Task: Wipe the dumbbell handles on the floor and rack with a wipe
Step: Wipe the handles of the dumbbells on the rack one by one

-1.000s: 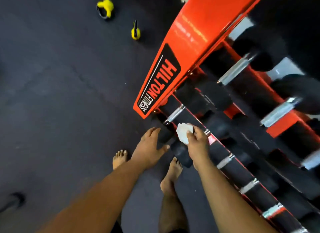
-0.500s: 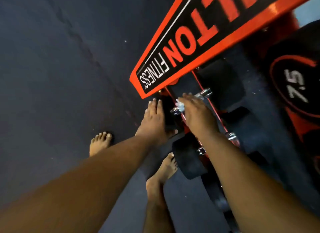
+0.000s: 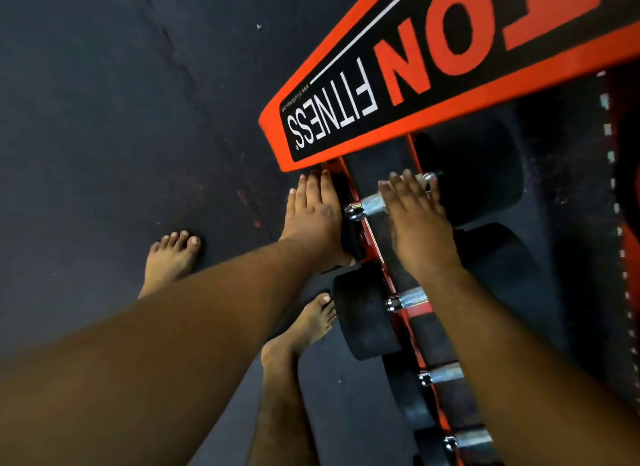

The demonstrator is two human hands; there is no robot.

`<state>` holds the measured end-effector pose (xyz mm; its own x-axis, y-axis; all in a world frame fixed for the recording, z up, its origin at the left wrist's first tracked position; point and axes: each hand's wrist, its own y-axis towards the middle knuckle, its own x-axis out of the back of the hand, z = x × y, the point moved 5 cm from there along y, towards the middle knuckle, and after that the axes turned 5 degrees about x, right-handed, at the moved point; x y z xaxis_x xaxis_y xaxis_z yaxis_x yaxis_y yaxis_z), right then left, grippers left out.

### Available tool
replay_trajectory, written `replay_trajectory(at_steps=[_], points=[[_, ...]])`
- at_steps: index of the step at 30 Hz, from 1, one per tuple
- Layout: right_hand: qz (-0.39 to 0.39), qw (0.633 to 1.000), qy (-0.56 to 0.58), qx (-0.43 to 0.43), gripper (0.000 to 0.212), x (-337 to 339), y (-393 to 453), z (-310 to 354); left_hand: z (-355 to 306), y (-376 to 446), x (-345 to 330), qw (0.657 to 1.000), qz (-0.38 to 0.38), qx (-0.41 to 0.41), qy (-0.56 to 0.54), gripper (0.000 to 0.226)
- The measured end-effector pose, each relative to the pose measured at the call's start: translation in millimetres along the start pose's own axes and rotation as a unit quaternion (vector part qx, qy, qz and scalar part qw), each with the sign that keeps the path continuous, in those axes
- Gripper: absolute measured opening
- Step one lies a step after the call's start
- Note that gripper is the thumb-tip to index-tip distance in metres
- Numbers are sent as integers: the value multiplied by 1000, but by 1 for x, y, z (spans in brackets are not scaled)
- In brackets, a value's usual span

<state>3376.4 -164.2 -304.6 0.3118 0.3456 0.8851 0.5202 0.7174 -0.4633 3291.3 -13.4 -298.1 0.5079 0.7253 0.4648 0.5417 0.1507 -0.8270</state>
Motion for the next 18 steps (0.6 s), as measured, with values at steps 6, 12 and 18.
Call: replay_trajectory(at_steps=[6,12,18], points=[[-9,998,23,62,65,1,3,13,1,-1,3,1000,20,-4,8,150],[-11,998,56,39,62,1,7,20,2,1,3,999,32,-8,18,150],[-14,996,89,14,66,6,17,4,4,1,4,999,30,-8,16,150]])
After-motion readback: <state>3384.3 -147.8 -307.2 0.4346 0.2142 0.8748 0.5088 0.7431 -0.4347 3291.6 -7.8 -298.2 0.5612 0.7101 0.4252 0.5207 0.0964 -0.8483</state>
